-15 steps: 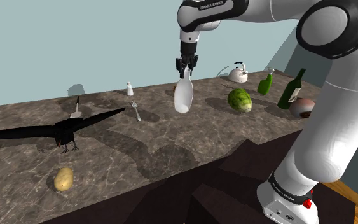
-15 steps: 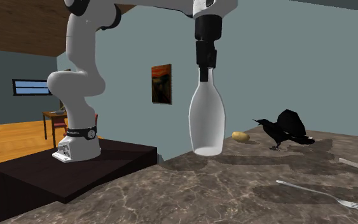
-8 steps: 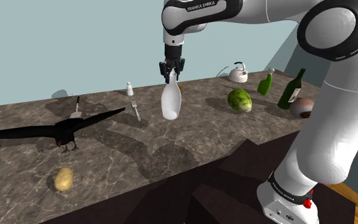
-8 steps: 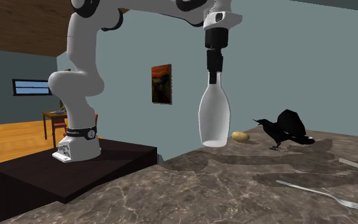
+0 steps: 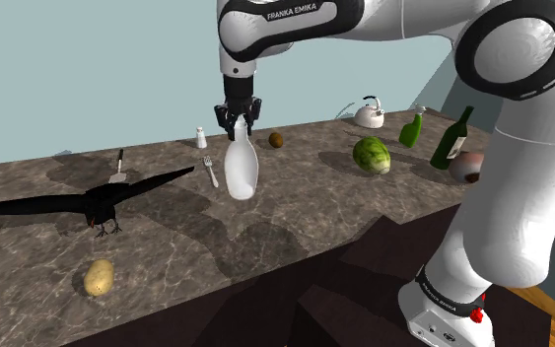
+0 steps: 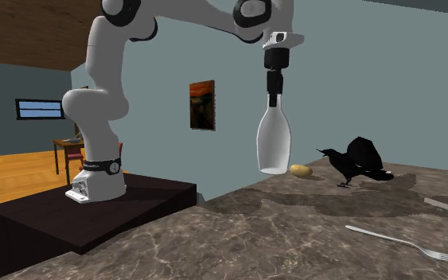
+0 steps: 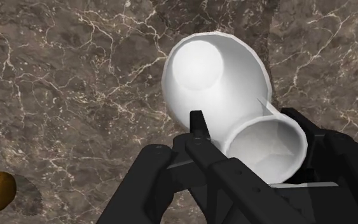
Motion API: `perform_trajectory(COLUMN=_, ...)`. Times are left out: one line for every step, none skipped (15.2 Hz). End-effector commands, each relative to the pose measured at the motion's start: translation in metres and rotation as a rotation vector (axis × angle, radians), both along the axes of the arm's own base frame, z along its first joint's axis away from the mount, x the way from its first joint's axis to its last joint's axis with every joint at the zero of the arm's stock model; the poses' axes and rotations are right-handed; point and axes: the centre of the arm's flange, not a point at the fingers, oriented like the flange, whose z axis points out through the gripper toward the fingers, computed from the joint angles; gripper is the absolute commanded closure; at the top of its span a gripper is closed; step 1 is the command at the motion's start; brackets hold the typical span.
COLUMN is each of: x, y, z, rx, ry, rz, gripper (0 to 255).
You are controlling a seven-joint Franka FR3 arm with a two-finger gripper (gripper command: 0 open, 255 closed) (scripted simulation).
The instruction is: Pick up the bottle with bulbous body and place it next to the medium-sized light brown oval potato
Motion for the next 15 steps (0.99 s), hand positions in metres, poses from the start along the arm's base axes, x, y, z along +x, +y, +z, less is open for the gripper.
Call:
perform_trajectory(x=0.001, y=0.025, z=0.003, rx=0.0, ry=0.0, rz=-0.001, gripper=255)
perform_trajectory(x=0.001, y=0.038, z=0.003, rx=0.0, ry=0.0, rz=-0.001, gripper=255)
perform_trajectory(x=0.001, y=0.052, z=0.003, rx=0.0, ry=0.0, rz=-0.001, gripper=255)
perform_trajectory(x=0.001, y=0.065, z=0.003, rx=0.0, ry=0.0, rz=-0.001, gripper=255)
perform_trajectory(x=0.001, y=0.078, z=0.003, rx=0.0, ry=0.0, rz=-0.001, gripper=255)
perform_trajectory(x=0.0, y=0.091, z=0.003, rx=0.0, ry=0.0, rz=-0.001, gripper=255)
perform_trajectory(x=0.0, y=0.105, z=0.003, rx=0.0, ry=0.0, rz=-0.001, gripper=255)
perform_trajectory(x=0.0, y=0.118, z=0.003, rx=0.0, ry=0.0, rz=-0.001, gripper=255)
perform_trajectory(x=0.0, y=0.131, z=0.003, rx=0.0, ry=0.0, rz=-0.001, gripper=255)
perform_trajectory(x=0.0, y=0.144, z=0.003, rx=0.0, ry=0.0, rz=-0.001, gripper=255)
perform_trajectory(x=0.0, y=0.157, z=0.003, rx=0.0, ry=0.0, rz=-0.001, gripper=255)
perform_trajectory(x=0.0, y=0.171, z=0.003, rx=0.0, ry=0.0, rz=-0.001, gripper=255)
perform_trajectory(x=0.0, y=0.184, z=0.003, rx=0.0, ry=0.0, rz=-0.001, gripper=255)
perform_trajectory(x=0.0, y=0.197, z=0.003, rx=0.0, ry=0.0, rz=-0.001, gripper=255)
perform_trajectory(x=-0.001, y=0.21, z=0.003, rx=0.0, ry=0.0, rz=-0.001, gripper=255)
